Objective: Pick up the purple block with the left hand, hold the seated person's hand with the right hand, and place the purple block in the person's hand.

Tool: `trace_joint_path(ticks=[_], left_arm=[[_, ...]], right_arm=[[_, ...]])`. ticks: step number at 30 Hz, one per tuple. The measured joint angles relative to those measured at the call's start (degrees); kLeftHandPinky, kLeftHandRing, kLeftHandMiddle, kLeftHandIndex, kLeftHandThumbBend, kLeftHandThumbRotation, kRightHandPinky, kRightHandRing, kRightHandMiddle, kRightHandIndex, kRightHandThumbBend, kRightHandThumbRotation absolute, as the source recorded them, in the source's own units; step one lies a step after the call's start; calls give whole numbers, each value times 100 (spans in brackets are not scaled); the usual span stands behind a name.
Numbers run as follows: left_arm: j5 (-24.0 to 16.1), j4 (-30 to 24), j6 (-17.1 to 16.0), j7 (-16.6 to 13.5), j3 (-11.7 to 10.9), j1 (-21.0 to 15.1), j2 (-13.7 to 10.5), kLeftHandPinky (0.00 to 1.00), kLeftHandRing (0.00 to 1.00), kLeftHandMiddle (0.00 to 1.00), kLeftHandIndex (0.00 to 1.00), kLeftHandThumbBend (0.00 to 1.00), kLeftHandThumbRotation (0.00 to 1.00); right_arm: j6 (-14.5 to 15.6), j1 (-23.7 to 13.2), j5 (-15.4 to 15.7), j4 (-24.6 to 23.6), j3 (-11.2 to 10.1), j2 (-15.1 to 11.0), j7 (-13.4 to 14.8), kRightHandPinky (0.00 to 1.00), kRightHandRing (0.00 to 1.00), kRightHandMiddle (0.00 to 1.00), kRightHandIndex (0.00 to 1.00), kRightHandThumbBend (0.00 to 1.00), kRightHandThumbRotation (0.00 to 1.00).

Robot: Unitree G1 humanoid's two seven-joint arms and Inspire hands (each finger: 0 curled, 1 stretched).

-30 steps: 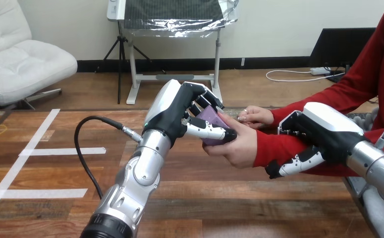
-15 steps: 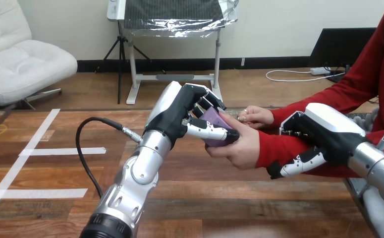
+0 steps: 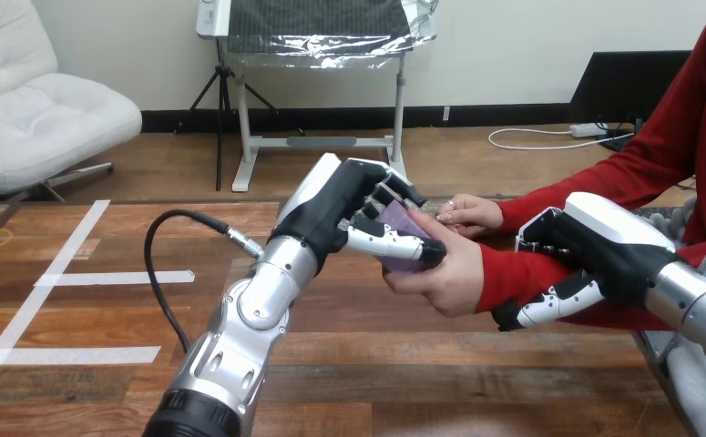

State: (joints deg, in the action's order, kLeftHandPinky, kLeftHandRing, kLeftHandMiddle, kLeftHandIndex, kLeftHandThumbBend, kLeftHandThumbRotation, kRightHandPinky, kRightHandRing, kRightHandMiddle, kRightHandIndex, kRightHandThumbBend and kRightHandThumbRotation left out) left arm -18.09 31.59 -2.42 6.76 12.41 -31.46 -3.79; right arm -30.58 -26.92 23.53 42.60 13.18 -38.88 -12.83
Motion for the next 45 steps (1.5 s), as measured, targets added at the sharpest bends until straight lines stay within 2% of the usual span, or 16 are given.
trace_joint_path(ticks=[4, 9, 14, 18, 26, 35, 45], left_arm=[[-7, -124, 3, 63, 25, 18, -6, 55, 65, 71, 68, 81, 55], [-29, -314, 4, 90, 107, 73, 20, 58, 68, 73, 71, 77, 63], [-41, -491, 6, 85, 156, 129, 75, 60, 71, 75, 73, 75, 67], [-62, -637, 6, 85, 194, 161, 59, 61, 71, 75, 74, 73, 68], [-73, -813, 5, 85, 223, 233, -18, 62, 72, 75, 75, 72, 70], [-82, -939, 17, 85, 226, 342, -81, 68, 77, 77, 77, 72, 71], [-175, -986, 21, 85, 229, 468, -119, 71, 79, 77, 77, 73, 73]], right_arm=[[15, 4, -73, -45, -35, 1, -126, 36, 42, 47, 51, 91, 36], [22, 11, -158, -171, -62, 12, -250, 42, 51, 56, 60, 94, 44], [15, 27, -231, -293, -65, 23, -352, 47, 56, 62, 65, 97, 51], [-1, 61, -237, -409, -61, 33, -441, 54, 64, 68, 69, 99, 62], [7, 119, -159, -554, -60, 16, -526, 62, 73, 75, 76, 100, 78], [17, 191, -128, -705, -62, 9, -601, 66, 78, 80, 81, 100, 87], [26, 280, -129, -825, -89, 4, -640, 71, 83, 85, 85, 100, 92]])
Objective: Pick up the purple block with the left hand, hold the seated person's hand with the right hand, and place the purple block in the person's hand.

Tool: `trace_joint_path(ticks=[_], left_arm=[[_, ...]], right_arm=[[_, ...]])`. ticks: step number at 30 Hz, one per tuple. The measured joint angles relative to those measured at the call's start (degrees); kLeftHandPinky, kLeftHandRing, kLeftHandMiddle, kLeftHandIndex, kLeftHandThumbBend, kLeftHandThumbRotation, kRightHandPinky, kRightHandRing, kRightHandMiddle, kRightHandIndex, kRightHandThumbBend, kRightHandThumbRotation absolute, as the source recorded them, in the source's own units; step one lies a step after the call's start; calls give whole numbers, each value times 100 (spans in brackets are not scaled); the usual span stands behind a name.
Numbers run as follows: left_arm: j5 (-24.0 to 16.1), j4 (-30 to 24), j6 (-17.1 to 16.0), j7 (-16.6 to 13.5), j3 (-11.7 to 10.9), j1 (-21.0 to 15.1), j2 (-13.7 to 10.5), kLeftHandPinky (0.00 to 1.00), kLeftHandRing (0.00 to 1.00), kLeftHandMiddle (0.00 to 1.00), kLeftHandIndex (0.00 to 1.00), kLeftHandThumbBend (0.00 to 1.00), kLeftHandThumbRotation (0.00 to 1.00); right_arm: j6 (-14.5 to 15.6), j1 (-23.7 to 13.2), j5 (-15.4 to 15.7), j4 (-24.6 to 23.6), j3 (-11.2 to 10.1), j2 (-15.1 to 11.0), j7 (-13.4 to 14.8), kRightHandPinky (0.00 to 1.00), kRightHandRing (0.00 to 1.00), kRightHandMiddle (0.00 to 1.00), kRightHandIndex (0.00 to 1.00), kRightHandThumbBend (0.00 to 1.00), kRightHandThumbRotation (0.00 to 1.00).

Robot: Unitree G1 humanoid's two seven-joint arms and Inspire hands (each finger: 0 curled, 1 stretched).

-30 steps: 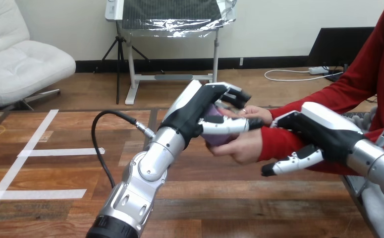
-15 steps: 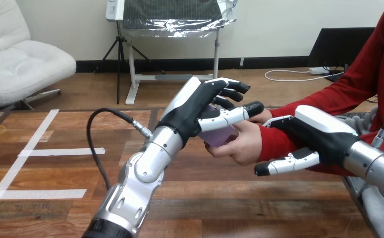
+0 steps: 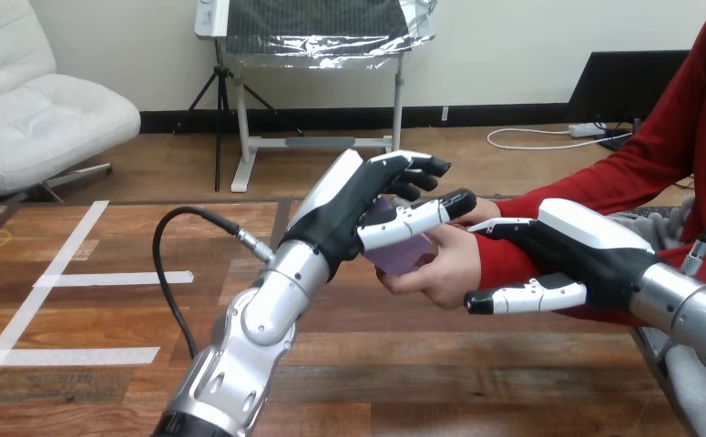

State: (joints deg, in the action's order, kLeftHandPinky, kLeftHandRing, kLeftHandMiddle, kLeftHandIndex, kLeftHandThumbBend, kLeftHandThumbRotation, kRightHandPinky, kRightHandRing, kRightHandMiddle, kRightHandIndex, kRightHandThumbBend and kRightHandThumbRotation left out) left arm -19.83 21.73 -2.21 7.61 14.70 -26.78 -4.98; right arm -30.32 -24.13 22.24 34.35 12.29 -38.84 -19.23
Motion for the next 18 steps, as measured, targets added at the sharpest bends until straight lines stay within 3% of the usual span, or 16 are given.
trace_joint_path(ticks=[18], left_arm=[[-5, -200, 0, 2, -8, 199, -154, 69, 78, 77, 77, 73, 73]], right_arm=[[12, 230, -44, -152, -185, 0, -5, 86, 88, 89, 90, 100, 94]])
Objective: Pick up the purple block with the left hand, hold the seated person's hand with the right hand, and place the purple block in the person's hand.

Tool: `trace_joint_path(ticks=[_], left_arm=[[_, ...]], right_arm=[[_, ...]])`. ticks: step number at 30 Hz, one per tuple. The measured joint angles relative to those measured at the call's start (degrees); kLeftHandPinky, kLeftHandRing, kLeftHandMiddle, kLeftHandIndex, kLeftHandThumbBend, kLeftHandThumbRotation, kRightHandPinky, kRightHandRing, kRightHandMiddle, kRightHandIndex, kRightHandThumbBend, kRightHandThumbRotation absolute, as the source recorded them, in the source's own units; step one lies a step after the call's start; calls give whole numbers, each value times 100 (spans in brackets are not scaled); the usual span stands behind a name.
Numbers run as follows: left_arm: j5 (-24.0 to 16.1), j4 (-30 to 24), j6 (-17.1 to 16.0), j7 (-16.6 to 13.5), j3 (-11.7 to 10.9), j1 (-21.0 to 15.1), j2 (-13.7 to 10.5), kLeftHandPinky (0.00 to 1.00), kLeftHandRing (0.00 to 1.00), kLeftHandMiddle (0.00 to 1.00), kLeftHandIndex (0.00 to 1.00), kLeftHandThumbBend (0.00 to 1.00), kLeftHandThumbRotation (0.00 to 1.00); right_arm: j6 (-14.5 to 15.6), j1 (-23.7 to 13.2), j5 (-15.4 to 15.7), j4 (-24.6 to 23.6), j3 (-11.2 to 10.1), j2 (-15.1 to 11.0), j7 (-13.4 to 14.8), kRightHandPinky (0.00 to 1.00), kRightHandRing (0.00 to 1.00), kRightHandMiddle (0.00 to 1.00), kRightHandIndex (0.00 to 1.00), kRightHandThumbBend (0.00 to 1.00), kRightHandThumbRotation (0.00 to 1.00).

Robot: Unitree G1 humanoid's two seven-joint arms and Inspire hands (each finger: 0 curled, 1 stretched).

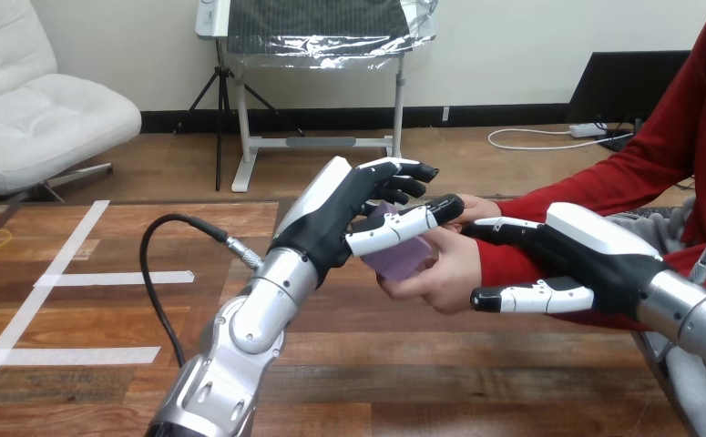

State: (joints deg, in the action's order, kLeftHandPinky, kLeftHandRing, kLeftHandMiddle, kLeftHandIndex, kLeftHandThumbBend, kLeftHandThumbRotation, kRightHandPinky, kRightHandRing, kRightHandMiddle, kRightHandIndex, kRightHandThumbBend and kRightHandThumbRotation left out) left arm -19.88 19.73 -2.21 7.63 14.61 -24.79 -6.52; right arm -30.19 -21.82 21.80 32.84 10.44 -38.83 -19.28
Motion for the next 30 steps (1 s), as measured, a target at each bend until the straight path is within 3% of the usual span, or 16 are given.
trace_joint_path(ticks=[20, 30], left_arm=[[45, -405, -22, 0, -9, 387, -43, 70, 79, 78, 76, 72, 70], [414, -819, -51, 70, -133, 790, -42, 70, 80, 80, 75, 71, 64]], right_arm=[[15, 400, 1, -396, -49, 12, 234, 84, 87, 88, 90, 100, 100], [5, 647, -107, -639, -243, 69, 671, 72, 82, 86, 87, 100, 100]])
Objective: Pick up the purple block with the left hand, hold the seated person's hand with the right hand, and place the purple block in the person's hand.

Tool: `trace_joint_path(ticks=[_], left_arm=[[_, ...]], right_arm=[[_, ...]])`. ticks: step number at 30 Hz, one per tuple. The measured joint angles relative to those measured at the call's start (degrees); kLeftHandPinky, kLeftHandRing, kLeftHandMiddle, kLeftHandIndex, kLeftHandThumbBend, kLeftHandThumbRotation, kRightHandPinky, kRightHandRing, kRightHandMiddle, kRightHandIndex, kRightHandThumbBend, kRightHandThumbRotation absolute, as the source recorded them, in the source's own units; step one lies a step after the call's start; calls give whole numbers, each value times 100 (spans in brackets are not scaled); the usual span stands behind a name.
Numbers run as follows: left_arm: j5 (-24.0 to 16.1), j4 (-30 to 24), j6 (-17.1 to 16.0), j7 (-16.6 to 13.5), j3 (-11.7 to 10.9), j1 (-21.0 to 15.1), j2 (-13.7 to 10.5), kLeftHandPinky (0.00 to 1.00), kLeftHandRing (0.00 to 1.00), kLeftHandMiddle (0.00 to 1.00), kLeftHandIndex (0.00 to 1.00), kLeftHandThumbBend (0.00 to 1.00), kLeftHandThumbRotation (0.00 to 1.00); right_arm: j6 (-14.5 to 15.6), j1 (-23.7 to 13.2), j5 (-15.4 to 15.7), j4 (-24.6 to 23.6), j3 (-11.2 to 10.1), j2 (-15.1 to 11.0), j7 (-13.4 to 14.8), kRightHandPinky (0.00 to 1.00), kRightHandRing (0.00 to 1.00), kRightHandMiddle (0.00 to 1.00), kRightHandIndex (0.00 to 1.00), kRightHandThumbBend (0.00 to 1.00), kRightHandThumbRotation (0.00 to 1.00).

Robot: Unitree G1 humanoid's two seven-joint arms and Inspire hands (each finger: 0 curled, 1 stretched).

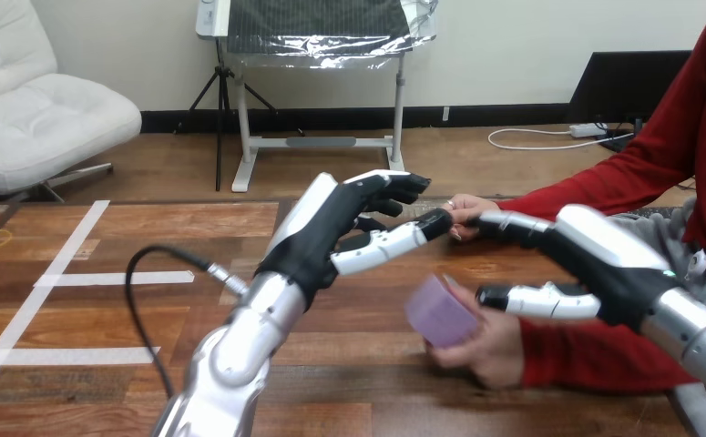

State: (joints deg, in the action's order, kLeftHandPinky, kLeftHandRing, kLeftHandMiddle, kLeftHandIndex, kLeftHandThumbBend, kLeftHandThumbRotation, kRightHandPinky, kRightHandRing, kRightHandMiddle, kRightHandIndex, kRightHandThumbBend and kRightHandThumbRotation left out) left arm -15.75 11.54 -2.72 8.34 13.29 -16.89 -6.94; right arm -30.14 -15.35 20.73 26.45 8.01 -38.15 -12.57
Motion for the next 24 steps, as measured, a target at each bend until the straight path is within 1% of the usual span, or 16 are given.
trace_joint_path(ticks=[4, 8, 12, 16, 21, 24], left_arm=[[223, -229, -56, 11, -102, 226, 14, 69, 78, 78, 74, 71, 63], [367, -451, -220, -12, -183, 468, 14, 67, 76, 77, 72, 70, 64], [446, -691, -440, -68, -263, 727, 22, 64, 74, 75, 71, 68, 65], [525, -1001, -644, -144, -328, 1027, 32, 63, 73, 74, 70, 65, 66], [691, -1330, -960, -155, -397, 1384, 26, 61, 72, 75, 69, 61, 66], [755, -1489, -1106, -154, -428, 1557, 16, 59, 71, 74, 69, 60, 67]], right_arm=[[-7, 170, -173, -193, -158, 72, 218, 70, 82, 87, 88, 100, 100], [-33, 345, -396, -413, -309, 168, 357, 71, 83, 87, 89, 100, 100], [-177, 527, -669, -613, -449, 290, 443, 73, 85, 88, 89, 100, 100], [-387, 747, -929, -869, -569, 474, 543, 75, 85, 89, 89, 100, 100], [-647, 1043, -1335, -1222, -631, 769, 585, 79, 87, 90, 90, 100, 100], [-713, 1202, -1505, -1433, -627, 939, 568, 81, 88, 90, 90, 100, 100]])
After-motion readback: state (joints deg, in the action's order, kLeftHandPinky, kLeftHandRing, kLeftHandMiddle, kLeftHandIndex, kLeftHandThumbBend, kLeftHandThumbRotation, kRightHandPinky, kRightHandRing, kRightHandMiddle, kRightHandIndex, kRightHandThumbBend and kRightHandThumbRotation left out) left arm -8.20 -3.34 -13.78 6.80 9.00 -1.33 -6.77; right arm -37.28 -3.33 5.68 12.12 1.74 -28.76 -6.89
